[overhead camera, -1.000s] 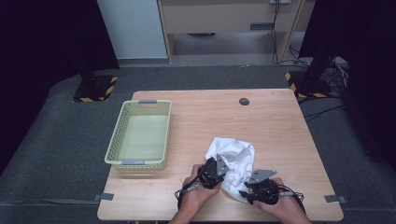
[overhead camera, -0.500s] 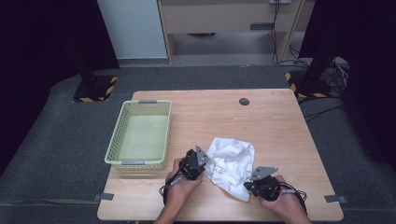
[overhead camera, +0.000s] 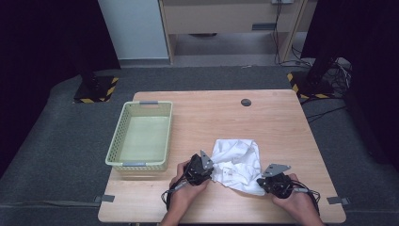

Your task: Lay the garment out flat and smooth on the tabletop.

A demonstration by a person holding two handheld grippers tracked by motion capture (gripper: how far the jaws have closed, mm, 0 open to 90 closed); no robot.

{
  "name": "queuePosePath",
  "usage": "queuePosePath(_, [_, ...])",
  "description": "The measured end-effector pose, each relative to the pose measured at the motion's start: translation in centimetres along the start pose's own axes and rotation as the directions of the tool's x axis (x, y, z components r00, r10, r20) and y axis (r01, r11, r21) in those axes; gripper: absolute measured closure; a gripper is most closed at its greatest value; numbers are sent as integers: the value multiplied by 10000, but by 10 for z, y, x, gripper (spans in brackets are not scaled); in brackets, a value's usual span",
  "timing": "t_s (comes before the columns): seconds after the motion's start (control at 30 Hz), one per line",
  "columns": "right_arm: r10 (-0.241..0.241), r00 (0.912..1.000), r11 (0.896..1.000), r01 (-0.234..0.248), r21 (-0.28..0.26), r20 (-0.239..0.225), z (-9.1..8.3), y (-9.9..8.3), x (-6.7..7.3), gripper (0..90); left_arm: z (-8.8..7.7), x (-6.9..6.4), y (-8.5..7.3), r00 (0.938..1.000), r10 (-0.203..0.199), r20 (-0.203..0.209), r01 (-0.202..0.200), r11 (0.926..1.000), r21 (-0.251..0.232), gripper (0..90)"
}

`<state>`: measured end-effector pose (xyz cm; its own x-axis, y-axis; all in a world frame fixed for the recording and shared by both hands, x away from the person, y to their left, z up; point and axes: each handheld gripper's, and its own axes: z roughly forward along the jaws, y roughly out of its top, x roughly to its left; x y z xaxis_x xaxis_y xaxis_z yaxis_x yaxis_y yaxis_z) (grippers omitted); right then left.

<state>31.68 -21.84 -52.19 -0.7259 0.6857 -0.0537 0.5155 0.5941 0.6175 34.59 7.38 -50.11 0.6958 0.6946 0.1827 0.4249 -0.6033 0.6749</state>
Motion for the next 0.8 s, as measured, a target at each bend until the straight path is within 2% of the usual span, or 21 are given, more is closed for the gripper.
queuePosePath(0.07, [67,9999,9999,-65,-130,149,-3,-2,-3,860,-8,-2,4,10000,-11,-97,8,9995,-301,466])
queuePosePath(0.13, [204,9996,9991,-197,-382,175,-7,-2,-4,829,-16,-5,10,9999,51,-154,-60,9979,-639,457])
queuePosePath(0.2, [252,9996,9978,-243,-619,140,-12,-1,-3,807,-23,-10,15,9999,104,-49,-109,9950,-993,445])
queuePosePath(0.27, [284,9995,9961,-291,-830,-97,-16,0,-1,790,-27,-18,20,9996,284,83,-272,9920,-1231,435])
queuePosePath(0.33, [189,9995,9954,-213,-929,-273,-17,1,2,762,-28,-27,25,9976,651,244,-614,9897,-1295,432])
queuePosePath(0.4, [66,9992,9955,-103,-946,-401,-17,1,5,738,-26,-36,29,9947,951,383,-891,9868,-1355,428])
queuePosePath(0.5, [-80,9989,9971,45,-761,-466,-15,-1,10,697,-16,-51,35,9850,1587,685,-1489,9803,-1299,422])
queuePosePath(0.57, [-29,9988,9979,-2,-644,-479,-15,-4,12,669,-10,-57,38,9790,1847,857,-1731,9766,-1277,415])
queuePosePath(0.7, [34,9993,9987,-53,-508,-365,-15,-10,15,622,5,-65,42,9720,2007,1221,-1849,9742,-1291,404])
queuePosePath(0.8, [221,9993,9985,-236,-484,-305,-13,-13,17,585,15,-72,44,9642,2167,1525,-1984,9719,-1265,393])
